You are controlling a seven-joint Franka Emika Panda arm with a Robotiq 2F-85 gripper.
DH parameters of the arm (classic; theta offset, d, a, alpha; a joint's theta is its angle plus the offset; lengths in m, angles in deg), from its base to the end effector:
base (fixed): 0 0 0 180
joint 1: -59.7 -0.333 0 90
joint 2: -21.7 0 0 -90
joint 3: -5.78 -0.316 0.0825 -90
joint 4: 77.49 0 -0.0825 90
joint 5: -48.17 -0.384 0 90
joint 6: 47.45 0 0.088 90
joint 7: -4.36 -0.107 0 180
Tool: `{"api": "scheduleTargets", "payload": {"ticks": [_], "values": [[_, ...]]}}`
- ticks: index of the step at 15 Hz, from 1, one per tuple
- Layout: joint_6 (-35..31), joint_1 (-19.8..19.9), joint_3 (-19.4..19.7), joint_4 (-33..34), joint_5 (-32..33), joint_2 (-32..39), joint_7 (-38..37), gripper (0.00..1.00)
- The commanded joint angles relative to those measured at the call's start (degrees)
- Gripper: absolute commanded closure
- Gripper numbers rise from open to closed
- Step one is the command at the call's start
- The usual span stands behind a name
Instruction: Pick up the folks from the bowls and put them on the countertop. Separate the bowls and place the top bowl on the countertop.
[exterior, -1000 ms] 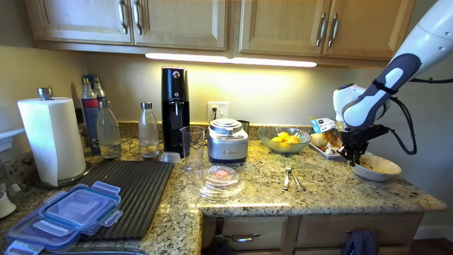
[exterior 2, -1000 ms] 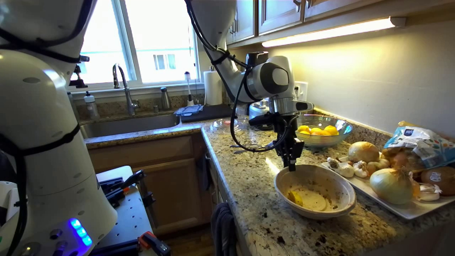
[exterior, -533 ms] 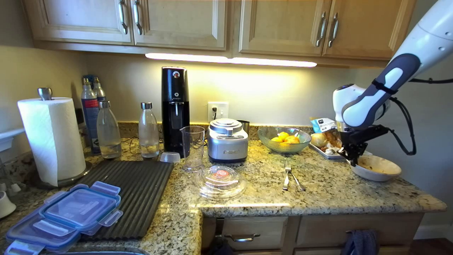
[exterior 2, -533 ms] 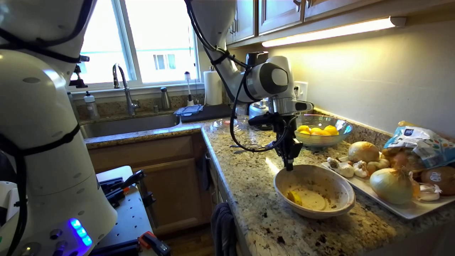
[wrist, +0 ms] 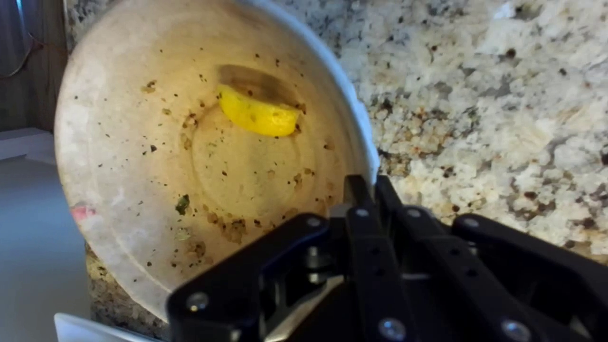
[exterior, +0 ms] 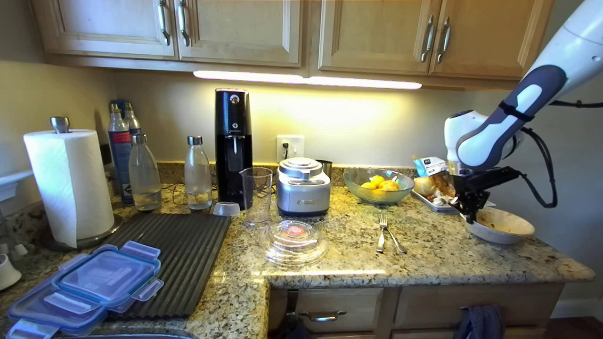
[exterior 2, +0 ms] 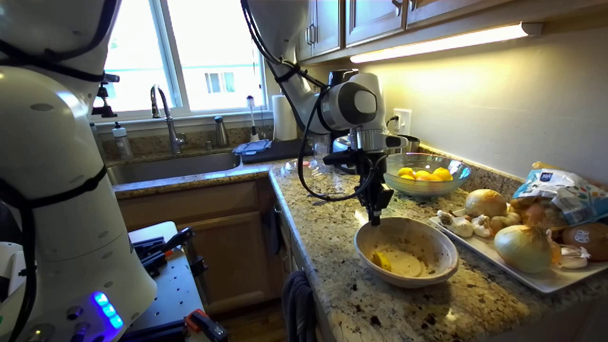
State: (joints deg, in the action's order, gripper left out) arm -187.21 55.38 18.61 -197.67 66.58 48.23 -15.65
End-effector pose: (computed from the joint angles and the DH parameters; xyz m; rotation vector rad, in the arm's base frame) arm 0.5643 -0.0860 0.1928 2.8179 -0.3133 -0.1280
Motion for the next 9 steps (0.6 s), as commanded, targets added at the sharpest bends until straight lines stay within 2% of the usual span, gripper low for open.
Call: {"api": "scheduleTargets", "payload": {"ticks": [1,4,5,6,9], "values": [[2.1,0.9,-1.6,-5.6,-1.3,-6.1,1.9,0.93],[2.7,1.2,-2.6,-6.7,-2.4,-6.9,2.1,0.92],[3.3,1.5,-3.3,-6.8,-3.5,-7.0,2.9,0.67],[3.5,1.6,-3.7,-6.8,-4.3,-6.8,3.4,0.65],[4.2,1.9,-4.6,-6.2,-7.2,-6.2,4.5,0.48]]}}
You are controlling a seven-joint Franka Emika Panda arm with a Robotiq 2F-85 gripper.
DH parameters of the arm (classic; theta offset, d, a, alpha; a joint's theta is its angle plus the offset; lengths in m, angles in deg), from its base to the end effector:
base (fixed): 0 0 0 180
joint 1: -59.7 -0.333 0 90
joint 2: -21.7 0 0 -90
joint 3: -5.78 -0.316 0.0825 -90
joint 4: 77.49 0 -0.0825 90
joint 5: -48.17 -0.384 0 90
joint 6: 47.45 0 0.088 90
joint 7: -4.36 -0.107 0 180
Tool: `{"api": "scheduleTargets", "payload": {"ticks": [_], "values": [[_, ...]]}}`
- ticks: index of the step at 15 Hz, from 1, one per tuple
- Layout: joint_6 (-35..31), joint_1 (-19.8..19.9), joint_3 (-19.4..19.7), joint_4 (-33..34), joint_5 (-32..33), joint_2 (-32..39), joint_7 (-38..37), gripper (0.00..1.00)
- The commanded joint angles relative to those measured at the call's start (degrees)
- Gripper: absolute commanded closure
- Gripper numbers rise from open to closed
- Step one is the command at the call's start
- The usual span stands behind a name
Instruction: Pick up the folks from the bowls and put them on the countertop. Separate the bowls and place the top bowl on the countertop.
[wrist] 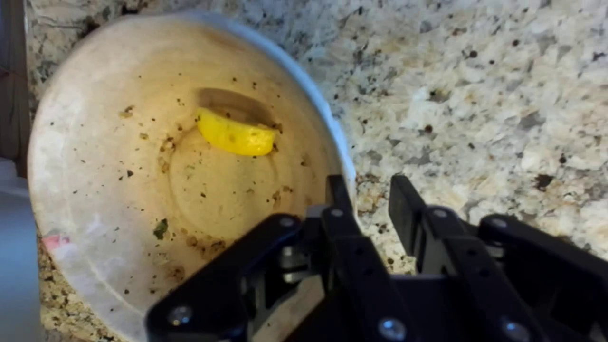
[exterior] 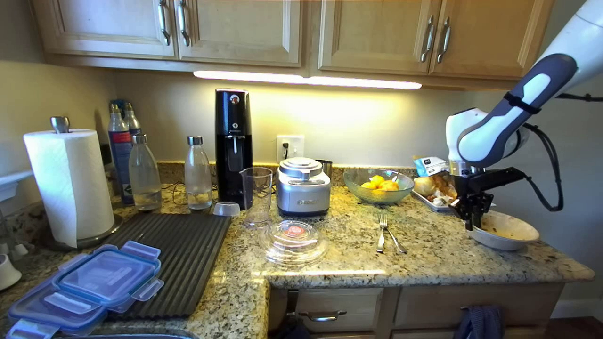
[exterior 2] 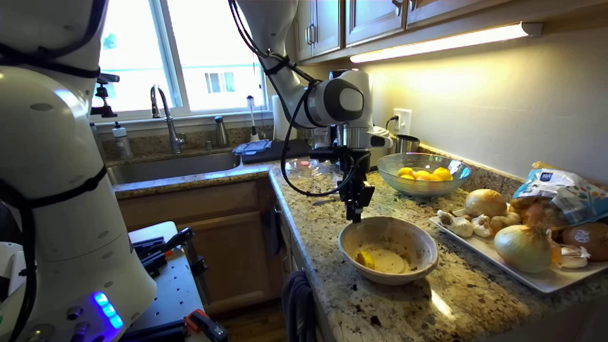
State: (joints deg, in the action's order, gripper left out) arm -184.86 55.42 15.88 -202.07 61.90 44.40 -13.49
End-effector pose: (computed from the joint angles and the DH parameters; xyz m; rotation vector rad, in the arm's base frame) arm 0.5412 -0.0589 0.1973 2.8852 -0.3107 -0.2150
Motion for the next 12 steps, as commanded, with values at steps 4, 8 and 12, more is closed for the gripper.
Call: {"api": "scheduleTargets", "payload": {"ticks": [4,8,12], "values": [[2.3,2.1,-2.0,-1.6,-4.5,-2.5,2.8,0.22],[1.9,2.8,-1.5,-1.0,-5.2,-2.7,2.6,0.02],[0.9,4.7,-1.4,0.2,-6.9,-2.6,3.2,0.07]]}}
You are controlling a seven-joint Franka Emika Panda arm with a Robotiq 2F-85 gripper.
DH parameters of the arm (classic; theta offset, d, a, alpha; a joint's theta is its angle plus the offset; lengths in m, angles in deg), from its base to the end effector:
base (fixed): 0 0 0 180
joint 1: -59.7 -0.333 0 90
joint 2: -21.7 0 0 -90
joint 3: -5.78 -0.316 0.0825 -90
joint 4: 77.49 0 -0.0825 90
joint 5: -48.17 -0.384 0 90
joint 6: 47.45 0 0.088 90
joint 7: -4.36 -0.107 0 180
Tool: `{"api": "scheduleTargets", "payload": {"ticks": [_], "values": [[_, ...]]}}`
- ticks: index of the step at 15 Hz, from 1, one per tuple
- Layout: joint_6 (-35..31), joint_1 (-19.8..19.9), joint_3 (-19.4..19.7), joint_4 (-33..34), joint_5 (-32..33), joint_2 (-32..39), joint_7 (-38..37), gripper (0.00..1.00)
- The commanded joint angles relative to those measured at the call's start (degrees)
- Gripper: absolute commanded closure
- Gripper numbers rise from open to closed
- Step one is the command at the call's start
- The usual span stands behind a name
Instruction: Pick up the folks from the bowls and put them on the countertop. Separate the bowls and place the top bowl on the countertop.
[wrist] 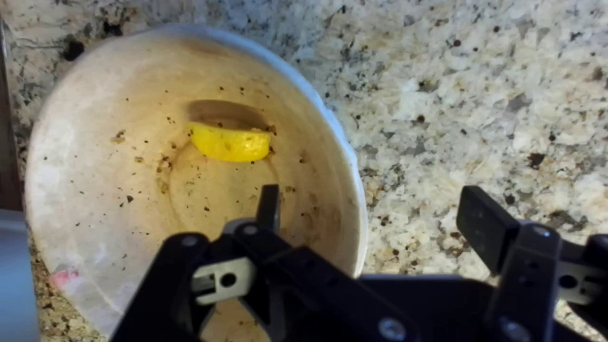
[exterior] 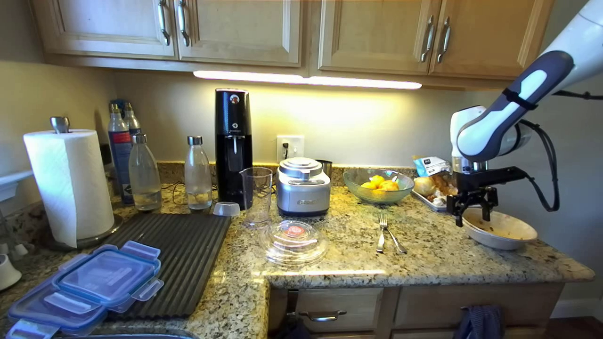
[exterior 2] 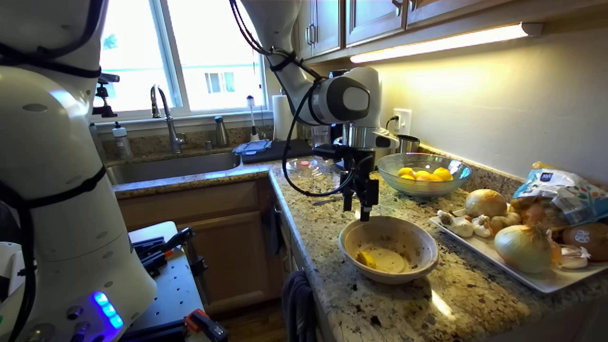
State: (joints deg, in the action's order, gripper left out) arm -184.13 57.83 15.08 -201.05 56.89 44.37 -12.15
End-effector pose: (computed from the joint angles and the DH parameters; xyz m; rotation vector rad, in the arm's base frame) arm 0.5448 -0.0739 0.2023 2.9311 -0.4296 -0.2251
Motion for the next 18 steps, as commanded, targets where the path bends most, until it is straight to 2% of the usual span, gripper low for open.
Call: {"api": "scheduleTargets", "payload": {"ticks": [1,3,6,8,10,15,18], "values": [[0.1,2.9,-0.7,-0.3,-2.7,-2.4,2.3,0.07],[0.0,3.7,-0.6,0.7,-3.6,-2.1,2.6,0.13],[0.3,4.6,-0.6,1.7,-4.6,-1.6,2.8,0.39],[0.5,5.0,-0.9,1.9,-5.7,-1.4,3.3,0.45],[0.6,5.3,-1.1,1.9,-6.7,-1.3,3.9,0.48],[0.6,5.4,-1.2,1.6,-9.0,-1.5,4.8,0.25],[0.8,5.7,-1.2,1.8,-9.8,-1.1,5.0,0.29]]}}
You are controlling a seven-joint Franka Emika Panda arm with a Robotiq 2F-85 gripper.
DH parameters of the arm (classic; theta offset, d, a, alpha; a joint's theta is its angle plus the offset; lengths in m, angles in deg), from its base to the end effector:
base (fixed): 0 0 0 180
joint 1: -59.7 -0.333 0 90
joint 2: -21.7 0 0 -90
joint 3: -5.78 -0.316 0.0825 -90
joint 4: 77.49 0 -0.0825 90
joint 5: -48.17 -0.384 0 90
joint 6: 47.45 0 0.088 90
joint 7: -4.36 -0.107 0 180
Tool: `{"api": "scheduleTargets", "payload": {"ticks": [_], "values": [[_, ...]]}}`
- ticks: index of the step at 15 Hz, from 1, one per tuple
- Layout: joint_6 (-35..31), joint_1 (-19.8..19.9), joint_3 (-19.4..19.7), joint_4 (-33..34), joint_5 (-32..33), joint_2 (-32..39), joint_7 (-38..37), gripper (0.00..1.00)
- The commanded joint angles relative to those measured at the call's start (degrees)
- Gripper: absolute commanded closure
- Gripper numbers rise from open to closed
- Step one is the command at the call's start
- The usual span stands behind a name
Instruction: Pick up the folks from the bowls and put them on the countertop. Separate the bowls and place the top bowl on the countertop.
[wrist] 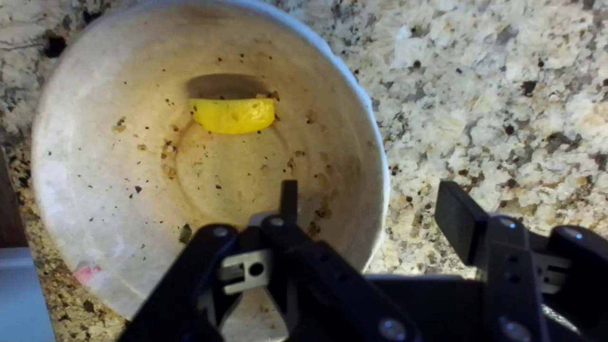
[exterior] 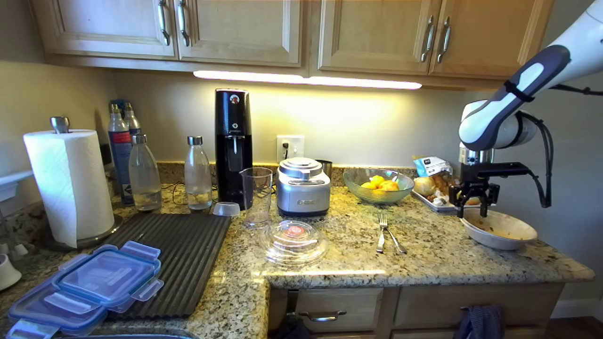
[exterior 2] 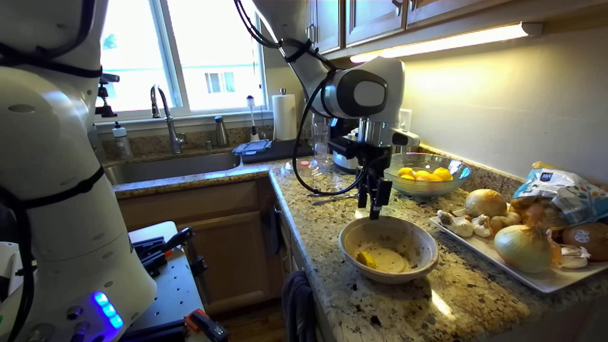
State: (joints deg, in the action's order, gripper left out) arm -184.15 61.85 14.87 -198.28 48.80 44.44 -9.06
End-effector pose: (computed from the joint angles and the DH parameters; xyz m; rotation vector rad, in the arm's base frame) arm 0.5571 -0.1109 0.2188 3.0005 -0.6291 -0.1738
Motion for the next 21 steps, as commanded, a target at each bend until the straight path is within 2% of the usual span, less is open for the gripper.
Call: {"api": "scheduleTargets", "payload": {"ticks": [1,7,19,21], "values": [[0.8,2.0,-1.1,-0.8,-2.2,-1.0,2.2,0.32],[1.1,2.8,-1.3,-0.4,-4.5,0.0,3.3,0.42],[1.5,3.5,-2.1,-0.1,-7.1,1.3,4.8,0.44],[1.5,3.5,-2.0,-0.2,-7.1,1.3,4.9,0.66]]}}
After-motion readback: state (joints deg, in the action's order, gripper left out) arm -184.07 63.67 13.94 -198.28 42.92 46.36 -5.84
